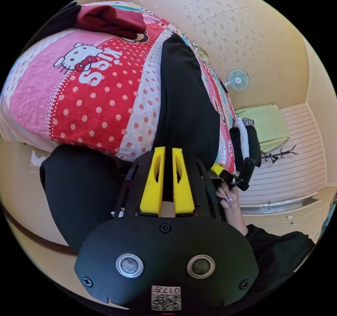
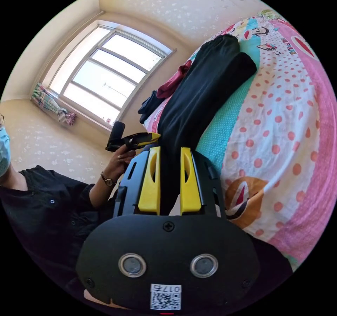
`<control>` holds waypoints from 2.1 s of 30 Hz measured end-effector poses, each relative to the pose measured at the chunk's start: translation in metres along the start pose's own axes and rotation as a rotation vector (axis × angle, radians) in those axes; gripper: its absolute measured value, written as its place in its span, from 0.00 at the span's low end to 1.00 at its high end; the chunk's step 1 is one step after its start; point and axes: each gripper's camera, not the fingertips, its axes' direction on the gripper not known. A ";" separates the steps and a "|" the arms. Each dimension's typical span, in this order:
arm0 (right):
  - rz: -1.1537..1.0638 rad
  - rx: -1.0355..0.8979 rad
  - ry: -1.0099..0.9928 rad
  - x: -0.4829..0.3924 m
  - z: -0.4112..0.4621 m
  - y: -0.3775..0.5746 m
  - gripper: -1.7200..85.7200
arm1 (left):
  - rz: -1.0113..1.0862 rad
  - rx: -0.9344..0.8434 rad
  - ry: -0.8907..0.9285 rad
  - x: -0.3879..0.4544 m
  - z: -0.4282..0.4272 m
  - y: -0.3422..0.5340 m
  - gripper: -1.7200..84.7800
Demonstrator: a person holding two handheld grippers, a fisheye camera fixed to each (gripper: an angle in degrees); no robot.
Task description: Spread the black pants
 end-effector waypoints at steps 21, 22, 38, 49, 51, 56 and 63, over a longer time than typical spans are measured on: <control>0.007 -0.160 0.074 0.014 -0.071 0.008 0.14 | 0.284 -0.169 -0.037 -0.012 0.009 0.010 0.15; -0.003 -0.162 0.089 0.013 -0.071 0.008 0.14 | 0.319 -0.177 -0.063 -0.008 0.014 0.010 0.16; 0.029 0.068 -0.100 0.024 -0.066 -0.011 0.15 | 0.213 0.051 0.042 -0.001 0.049 0.040 0.15; 0.039 0.047 -0.090 0.018 -0.045 -0.030 0.14 | 0.300 -0.011 -0.101 0.041 0.097 0.045 0.12; 0.038 0.053 -0.066 0.012 -0.039 -0.035 0.13 | 0.263 0.002 -0.118 0.043 0.103 0.046 0.09; -0.024 0.031 0.054 -0.008 -0.030 -0.046 0.07 | 0.280 0.055 -0.083 0.050 0.089 0.053 0.02; -0.016 -0.058 0.118 -0.018 0.009 -0.069 0.08 | 0.175 0.071 -0.088 0.037 0.097 0.055 0.11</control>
